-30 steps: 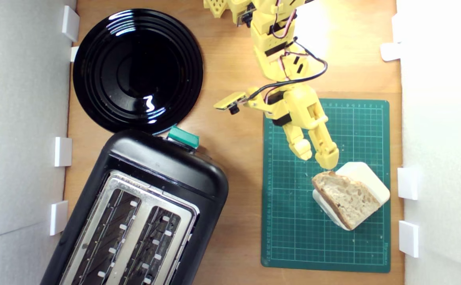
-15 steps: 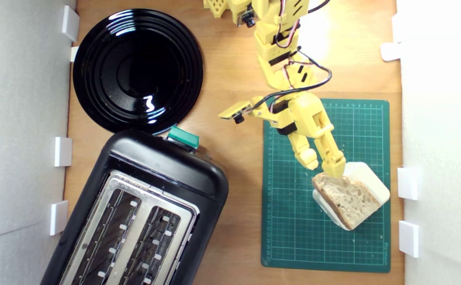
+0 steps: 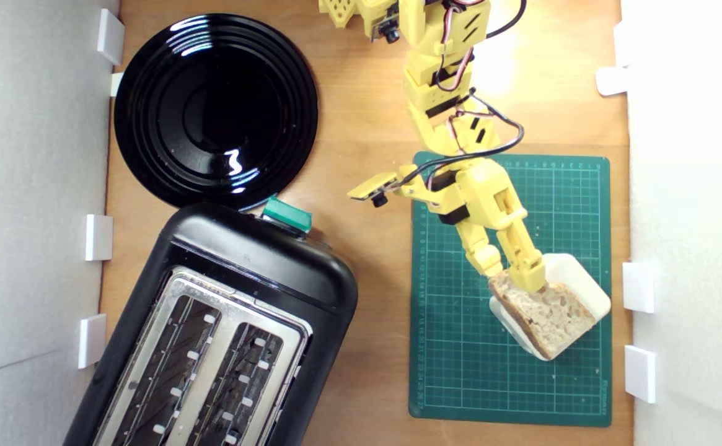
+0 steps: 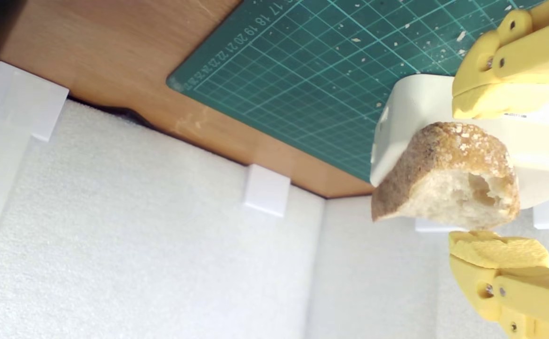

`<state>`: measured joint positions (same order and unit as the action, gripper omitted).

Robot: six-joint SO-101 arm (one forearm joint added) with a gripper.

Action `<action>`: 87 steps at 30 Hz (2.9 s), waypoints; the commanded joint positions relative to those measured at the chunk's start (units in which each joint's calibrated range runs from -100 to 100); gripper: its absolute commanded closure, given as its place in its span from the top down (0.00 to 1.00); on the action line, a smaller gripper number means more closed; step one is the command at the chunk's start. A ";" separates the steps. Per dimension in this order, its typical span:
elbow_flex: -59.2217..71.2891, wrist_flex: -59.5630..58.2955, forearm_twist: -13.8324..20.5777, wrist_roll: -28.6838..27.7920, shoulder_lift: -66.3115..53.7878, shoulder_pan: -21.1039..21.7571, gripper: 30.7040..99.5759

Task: Pick bread and place in toaster

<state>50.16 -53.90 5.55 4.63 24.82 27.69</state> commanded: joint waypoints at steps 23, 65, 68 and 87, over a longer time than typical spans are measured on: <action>-9.54 -1.65 -0.20 2.30 5.54 0.35 0.78; -10.08 -1.39 -0.02 2.61 2.97 -0.21 0.39; -9.99 -1.22 0.34 2.61 -0.61 -0.86 0.39; -10.17 33.51 1.97 5.23 -42.79 -2.23 0.39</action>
<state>42.02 -30.42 6.00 7.63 -7.01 25.03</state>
